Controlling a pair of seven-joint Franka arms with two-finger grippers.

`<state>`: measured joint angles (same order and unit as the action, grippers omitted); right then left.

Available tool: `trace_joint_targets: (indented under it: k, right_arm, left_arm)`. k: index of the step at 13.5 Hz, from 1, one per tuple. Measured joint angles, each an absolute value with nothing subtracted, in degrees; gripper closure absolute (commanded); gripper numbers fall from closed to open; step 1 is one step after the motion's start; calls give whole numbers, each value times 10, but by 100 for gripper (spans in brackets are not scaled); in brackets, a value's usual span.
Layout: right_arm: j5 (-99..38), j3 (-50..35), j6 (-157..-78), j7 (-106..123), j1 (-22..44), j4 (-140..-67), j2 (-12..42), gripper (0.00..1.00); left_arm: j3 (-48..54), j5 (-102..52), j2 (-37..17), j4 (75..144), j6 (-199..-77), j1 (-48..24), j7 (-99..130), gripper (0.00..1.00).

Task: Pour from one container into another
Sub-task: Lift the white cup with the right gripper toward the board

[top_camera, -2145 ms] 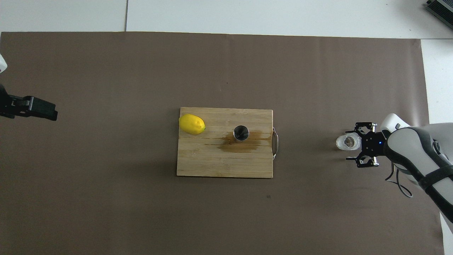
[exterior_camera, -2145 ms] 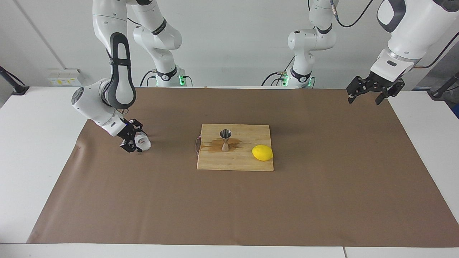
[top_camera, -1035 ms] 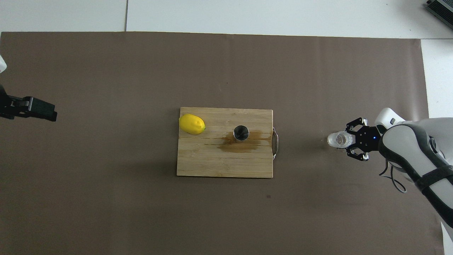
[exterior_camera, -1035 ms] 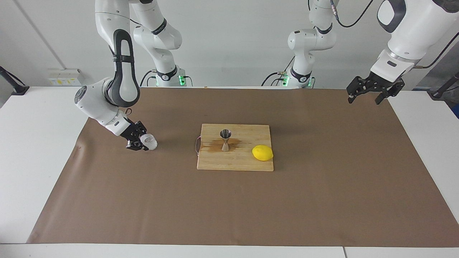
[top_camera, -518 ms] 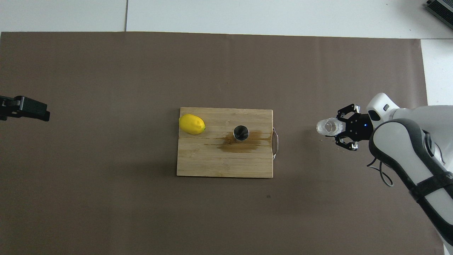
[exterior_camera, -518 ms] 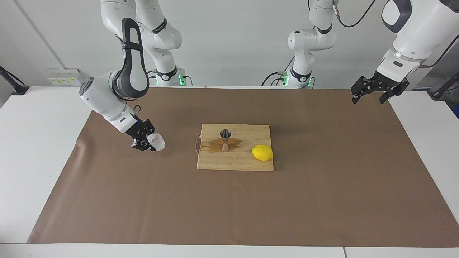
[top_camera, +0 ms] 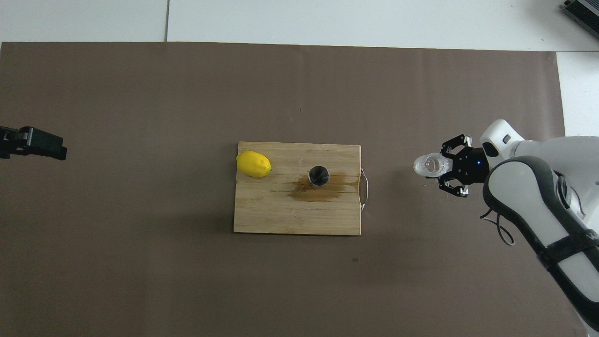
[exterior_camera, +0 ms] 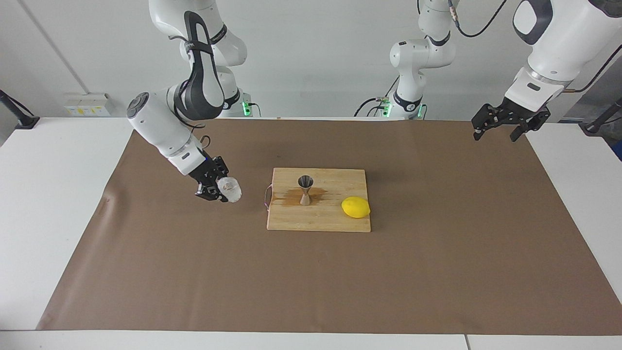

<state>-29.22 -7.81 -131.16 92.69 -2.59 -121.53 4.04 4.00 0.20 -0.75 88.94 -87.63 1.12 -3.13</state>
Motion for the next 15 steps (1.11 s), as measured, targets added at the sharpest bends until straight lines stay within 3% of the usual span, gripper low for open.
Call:
trace_joint_targets:
  k: [15]
  right_arm:
    - [-117, -79, -1265, 514, 148, -1100, 49, 74]
  left_arm:
    - [45, -4, -8, 890, -857, 11, -31, 0]
